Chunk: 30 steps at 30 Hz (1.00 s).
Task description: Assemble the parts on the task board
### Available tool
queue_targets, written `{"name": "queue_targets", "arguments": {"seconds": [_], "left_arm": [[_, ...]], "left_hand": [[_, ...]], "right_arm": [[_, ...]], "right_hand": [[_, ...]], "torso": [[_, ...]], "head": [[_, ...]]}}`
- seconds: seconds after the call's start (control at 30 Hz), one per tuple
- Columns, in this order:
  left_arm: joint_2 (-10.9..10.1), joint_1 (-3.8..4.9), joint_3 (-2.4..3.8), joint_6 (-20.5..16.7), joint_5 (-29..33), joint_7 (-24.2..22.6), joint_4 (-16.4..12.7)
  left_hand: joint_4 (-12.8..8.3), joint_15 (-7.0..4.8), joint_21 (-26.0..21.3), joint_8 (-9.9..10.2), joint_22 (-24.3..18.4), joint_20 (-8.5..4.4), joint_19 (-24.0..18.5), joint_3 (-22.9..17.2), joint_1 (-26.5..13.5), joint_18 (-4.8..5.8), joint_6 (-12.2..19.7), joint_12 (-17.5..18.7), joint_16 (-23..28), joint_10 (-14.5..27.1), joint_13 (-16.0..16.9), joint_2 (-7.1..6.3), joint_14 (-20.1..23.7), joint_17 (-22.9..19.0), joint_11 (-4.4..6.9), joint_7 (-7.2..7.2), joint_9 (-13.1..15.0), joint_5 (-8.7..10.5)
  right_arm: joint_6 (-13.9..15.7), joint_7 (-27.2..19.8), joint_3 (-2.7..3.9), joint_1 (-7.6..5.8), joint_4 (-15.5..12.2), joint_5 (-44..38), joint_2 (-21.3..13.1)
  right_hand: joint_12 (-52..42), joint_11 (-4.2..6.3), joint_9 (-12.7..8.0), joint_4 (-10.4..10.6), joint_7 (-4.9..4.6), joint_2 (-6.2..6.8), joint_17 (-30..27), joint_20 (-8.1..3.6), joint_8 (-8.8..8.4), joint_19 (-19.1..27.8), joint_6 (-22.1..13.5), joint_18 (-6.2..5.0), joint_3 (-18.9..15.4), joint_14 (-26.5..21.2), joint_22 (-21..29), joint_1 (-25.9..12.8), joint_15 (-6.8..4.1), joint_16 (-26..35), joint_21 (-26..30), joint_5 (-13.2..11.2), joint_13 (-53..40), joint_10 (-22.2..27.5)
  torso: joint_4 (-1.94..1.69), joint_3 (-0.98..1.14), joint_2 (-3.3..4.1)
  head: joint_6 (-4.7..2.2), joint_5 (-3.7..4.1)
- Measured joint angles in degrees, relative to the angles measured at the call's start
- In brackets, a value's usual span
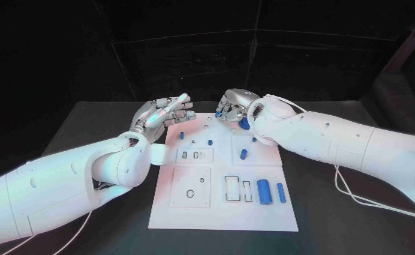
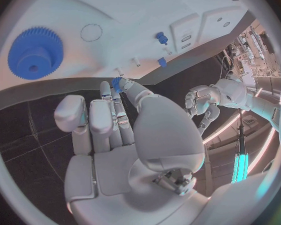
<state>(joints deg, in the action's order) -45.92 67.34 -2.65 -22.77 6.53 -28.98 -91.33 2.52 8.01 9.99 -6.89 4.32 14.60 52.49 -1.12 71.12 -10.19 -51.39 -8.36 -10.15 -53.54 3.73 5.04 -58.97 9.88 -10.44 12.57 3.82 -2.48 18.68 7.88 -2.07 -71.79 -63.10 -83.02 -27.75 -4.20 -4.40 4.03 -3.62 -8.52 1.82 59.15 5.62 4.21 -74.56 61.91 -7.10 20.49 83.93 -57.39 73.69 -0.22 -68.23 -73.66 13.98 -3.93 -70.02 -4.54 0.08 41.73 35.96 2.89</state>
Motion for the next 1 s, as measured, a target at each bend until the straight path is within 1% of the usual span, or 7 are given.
{"name": "queue_targets", "arguments": {"seconds": [0.13,0.27,0.4,0.53,0.57,0.83,1.0], "left_arm": [[-0.07,0.16,0.0,0.0,0.02,0.02,-0.12],[-0.05,0.22,0.0,0.0,0.04,0.07,-0.17],[-0.06,0.35,0.0,-0.01,0.06,0.12,-0.23],[0.03,0.37,0.0,-0.01,0.07,0.23,-0.14],[0.07,0.37,0.0,-0.01,0.08,0.25,-0.11],[0.19,0.56,0.0,-0.01,0.1,0.45,-0.1],[0.32,0.59,0.0,-0.01,0.11,0.55,-0.1]], "left_hand": [[0.0,0.0,0.0,0.0,0.0,0.0,0.0,0.0,0.0,0.0,0.0,0.0,0.0,0.0,0.0,0.0,0.0,0.0,0.0,0.0,0.0,0.0],[0.0,0.0,0.0,0.0,0.0,-0.17,0.17,0.0,0.0,0.0,0.0,0.0,0.0,0.0,0.0,0.0,0.0,0.06,0.0,0.0,0.0,0.0],[0.0,0.0,0.0,0.0,0.01,-0.17,0.17,0.0,0.0,0.0,0.0,0.0,0.0,0.0,0.0,0.0,0.0,0.06,0.0,0.0,0.0,0.0],[0.0,0.0,0.0,0.0,-0.02,-0.17,0.17,0.0,0.0,0.0,0.0,0.0,0.0,0.0,0.0,0.0,0.0,0.06,0.0,0.0,0.01,0.0],[0.0,0.0,0.0,0.0,-0.05,-0.17,0.17,0.0,0.0,0.0,0.0,0.0,0.0,0.0,0.0,0.0,0.0,0.06,0.0,0.0,0.0,0.0],[0.0,0.0,0.0,0.0,-0.04,-0.17,0.17,0.0,0.0,0.0,0.0,0.0,0.0,0.0,0.01,0.0,0.0,0.05,0.0,0.0,0.0,0.0],[0.0,0.0,0.0,0.0,-0.04,-0.17,0.17,0.0,0.0,0.0,0.0,-0.01,0.0,0.0,0.01,0.0,0.0,0.05,0.0,0.0,0.01,0.0]], "right_arm": [[-0.07,0.41,0.0,-0.43,1.43,0.01,1.26],[-0.33,0.89,0.01,-0.55,2.48,-0.09,2.54],[-0.66,1.34,0.01,-0.59,3.0,-0.27,3.32],[-0.99,1.68,0.0,-0.6,3.26,-0.43,3.8],[-1.06,1.74,0.0,-0.6,3.32,-0.45,3.89],[-1.75,2.13,0.0,-0.68,3.75,-0.78,4.26],[-2.46,2.31,-0.01,-0.69,4.14,-0.92,4.66]], "right_hand": [[0.0,0.0,0.0,0.17,0.0,0.0,0.15,0.0,-0.01,0.0,-0.01,0.0,0.17,0.0,-0.1,0.0,0.0,-0.24,0.0,0.0,0.0,0.0],[0.0,0.0,-0.01,0.51,0.0,0.0,0.3,0.0,-0.02,0.0,-0.01,0.0,0.16,0.0,-0.17,0.0,0.0,-0.24,-0.29,0.0,0.0,0.0],[0.0,0.0,-0.03,0.51,-0.01,0.0,0.42,0.0,-0.07,0.0,-0.01,0.0,0.16,0.0,-0.27,0.0,0.0,-0.62,-0.29,0.0,0.01,0.0],[0.0,0.0,-0.04,0.53,-0.01,0.02,0.42,0.0,-0.08,0.0,-0.02,0.0,0.18,0.0,-0.27,-0.01,0.0,-0.65,-0.29,0.0,0.01,0.0],[0.0,0.0,-0.04,0.75,-0.01,0.28,0.46,0.0,-0.08,0.0,-0.02,0.0,0.4,0.0,-0.32,-0.28,0.0,-0.65,-0.29,0.0,0.01,0.0],[0.0,0.0,-0.04,0.77,-0.01,0.28,0.54,0.0,-0.1,0.0,-0.02,-0.01,0.41,0.0,-0.46,-0.28,0.01,-0.65,-0.61,0.0,0.01,0.0],[0.0,0.0,-0.05,1.05,-0.01,0.28,0.54,0.0,-0.11,0.0,-0.02,-0.01,0.39,0.0,-0.46,-0.28,0.01,-0.87,-0.61,0.0,0.01,0.01]], "torso": [[0.0,0.0,0.14],[0.0,0.03,0.31],[-0.05,0.05,0.46],[-0.13,0.06,0.55],[-0.14,0.06,0.55],[-0.2,-0.01,0.69],[-0.23,-0.03,0.74]], "head": [[-0.11,-0.09],[0.04,-0.15],[-0.04,-0.15],[0.14,-0.1],[0.15,-0.09],[0.14,-0.24],[0.31,-0.38]]}}
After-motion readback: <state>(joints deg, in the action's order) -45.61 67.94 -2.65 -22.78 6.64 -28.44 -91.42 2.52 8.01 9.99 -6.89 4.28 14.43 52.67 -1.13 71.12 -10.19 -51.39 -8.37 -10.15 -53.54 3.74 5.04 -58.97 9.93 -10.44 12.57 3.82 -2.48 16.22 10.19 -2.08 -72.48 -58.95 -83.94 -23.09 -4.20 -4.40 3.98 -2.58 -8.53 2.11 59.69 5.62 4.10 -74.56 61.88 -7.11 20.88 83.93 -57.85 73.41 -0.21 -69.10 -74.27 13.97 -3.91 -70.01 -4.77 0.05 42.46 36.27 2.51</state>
